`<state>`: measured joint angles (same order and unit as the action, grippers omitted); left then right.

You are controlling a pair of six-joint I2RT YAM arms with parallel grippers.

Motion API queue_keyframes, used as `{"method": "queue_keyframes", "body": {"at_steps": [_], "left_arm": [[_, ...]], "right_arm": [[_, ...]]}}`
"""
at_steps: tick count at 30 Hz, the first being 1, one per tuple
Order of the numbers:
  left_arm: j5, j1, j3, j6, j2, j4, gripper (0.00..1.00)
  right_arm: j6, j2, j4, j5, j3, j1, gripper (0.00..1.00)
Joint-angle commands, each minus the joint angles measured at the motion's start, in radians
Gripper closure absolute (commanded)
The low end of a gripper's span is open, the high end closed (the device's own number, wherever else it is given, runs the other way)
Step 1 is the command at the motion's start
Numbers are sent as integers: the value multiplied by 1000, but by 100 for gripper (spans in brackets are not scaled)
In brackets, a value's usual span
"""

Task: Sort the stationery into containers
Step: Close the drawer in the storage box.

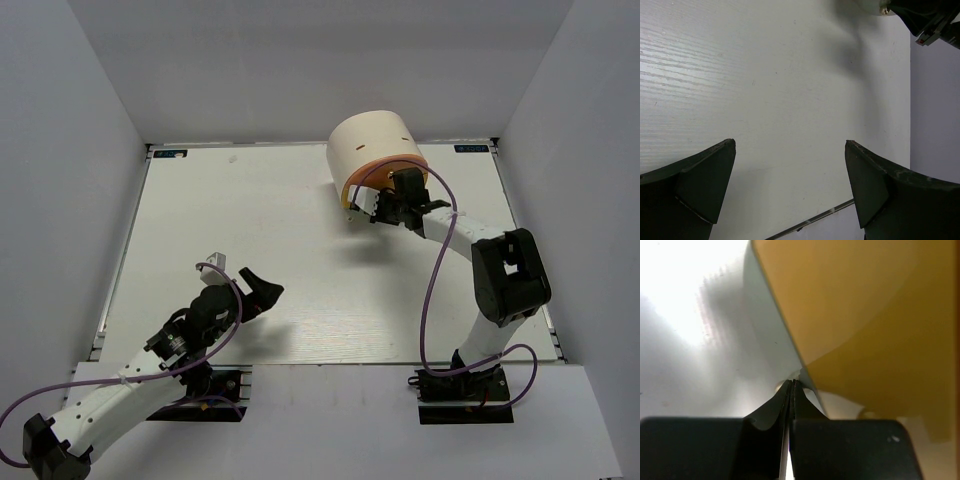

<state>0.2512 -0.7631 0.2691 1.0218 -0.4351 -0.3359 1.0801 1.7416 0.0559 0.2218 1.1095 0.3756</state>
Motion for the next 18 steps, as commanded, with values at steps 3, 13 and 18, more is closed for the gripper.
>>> {"method": "queue_keyframes", "body": {"at_steps": [3, 13, 18], "left_arm": [[13, 2, -4, -5, 1, 6, 0], [22, 2, -4, -5, 19, -14, 0], [22, 2, -13, -5, 47, -23, 0]], "right_arm": [[-9, -40, -149, -38, -13, 17, 100], [42, -51, 137, 138, 53, 25, 100], [77, -31, 678, 410, 269, 23, 100]]}}
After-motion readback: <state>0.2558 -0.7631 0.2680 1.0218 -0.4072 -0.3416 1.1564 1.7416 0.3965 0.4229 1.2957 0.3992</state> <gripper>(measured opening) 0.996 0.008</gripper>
